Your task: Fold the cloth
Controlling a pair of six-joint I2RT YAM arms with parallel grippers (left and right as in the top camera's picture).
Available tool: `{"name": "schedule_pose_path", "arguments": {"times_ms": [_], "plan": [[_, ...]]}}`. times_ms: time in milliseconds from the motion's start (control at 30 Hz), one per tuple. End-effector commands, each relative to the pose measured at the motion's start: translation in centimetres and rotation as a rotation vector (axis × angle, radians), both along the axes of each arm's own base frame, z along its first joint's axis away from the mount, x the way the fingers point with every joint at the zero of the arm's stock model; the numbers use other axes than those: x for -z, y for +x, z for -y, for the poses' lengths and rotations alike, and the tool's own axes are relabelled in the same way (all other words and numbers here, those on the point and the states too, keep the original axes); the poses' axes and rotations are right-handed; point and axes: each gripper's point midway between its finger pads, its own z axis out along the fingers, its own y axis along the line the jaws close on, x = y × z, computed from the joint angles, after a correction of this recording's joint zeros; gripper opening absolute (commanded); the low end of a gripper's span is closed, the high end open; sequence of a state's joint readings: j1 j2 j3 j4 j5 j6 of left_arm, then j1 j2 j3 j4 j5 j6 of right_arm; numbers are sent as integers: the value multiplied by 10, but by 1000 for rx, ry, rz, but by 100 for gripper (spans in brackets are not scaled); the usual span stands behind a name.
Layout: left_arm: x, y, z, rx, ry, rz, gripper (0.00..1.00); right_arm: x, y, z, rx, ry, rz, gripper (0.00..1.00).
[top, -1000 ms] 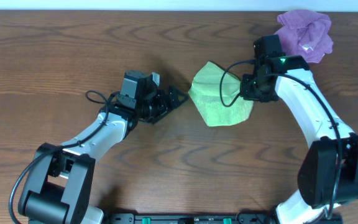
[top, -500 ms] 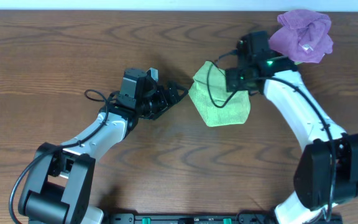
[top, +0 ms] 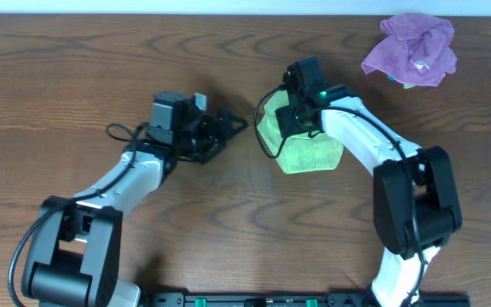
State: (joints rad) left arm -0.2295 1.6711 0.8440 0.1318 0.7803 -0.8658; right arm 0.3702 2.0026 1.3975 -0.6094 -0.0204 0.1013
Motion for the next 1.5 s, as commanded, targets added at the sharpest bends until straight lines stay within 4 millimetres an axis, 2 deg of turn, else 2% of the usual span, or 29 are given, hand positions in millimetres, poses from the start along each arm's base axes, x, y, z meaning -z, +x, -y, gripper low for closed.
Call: {"name": "schedule_pose_path", "arguments": {"times_ms": [0,267,467,733,900,1067,1300,1333,1467], "plan": [[-9,9,-11,11,-30,28,95,1,-4,-13,-42,12,-1,61],[1,7,-37,-4,1,6,95,1,-19,-29,-87,37,-48,63],[3,5,-39,0,11,2,95,0,-24,-39,-112,35,-47,64],[4,6,-39,-1,11,2,95,-3,-9,-34,-122,-23,31,69],[3,5,-39,0,10,1,96,-2,-1,-36,-135,-24,61,68],[3,5,-39,1,9,1,96,6,4,-39,-135,-21,70,51],[3,4,-38,7,3,0,96,14,2,-38,-135,-27,52,40],[3,4,-38,7,3,0,96,14,3,-38,-135,-27,54,35],[3,4,-38,7,3,1,96,10,7,-40,-146,-24,76,1]]}}
